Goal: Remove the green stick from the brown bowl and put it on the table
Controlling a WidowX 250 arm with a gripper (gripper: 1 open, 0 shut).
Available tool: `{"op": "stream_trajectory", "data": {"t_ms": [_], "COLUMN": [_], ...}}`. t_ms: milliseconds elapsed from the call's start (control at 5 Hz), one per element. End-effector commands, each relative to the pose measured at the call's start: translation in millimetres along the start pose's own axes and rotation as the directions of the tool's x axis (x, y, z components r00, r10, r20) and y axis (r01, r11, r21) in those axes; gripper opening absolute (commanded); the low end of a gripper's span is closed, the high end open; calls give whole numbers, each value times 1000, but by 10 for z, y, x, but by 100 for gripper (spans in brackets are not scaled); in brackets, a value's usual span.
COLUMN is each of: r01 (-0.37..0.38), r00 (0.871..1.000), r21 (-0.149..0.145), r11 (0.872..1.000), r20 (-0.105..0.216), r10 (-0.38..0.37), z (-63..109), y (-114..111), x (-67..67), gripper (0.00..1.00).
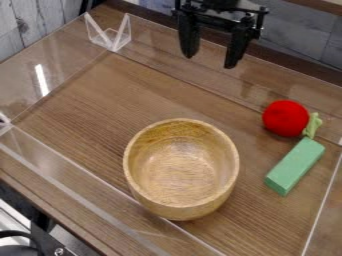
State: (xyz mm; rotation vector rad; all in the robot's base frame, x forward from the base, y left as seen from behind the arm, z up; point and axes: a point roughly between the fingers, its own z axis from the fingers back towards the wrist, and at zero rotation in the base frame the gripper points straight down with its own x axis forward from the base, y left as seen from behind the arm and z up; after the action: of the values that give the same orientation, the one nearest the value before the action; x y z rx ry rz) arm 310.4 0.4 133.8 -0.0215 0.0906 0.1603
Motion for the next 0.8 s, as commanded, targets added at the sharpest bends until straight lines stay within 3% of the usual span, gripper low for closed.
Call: {"op": "stream_trajectory", "data": {"t_ms": [0,200,600], "r01": [-95,-183,-237], "r00": [991,975,952], "r21": [-38,-64,-90], "r11": [995,981,967], "r20": [92,117,176], "r10": [98,189,249], "z": [183,188,83], "y": [27,69,102], "x": [98,137,463], "gripper": [100,100,100]}}
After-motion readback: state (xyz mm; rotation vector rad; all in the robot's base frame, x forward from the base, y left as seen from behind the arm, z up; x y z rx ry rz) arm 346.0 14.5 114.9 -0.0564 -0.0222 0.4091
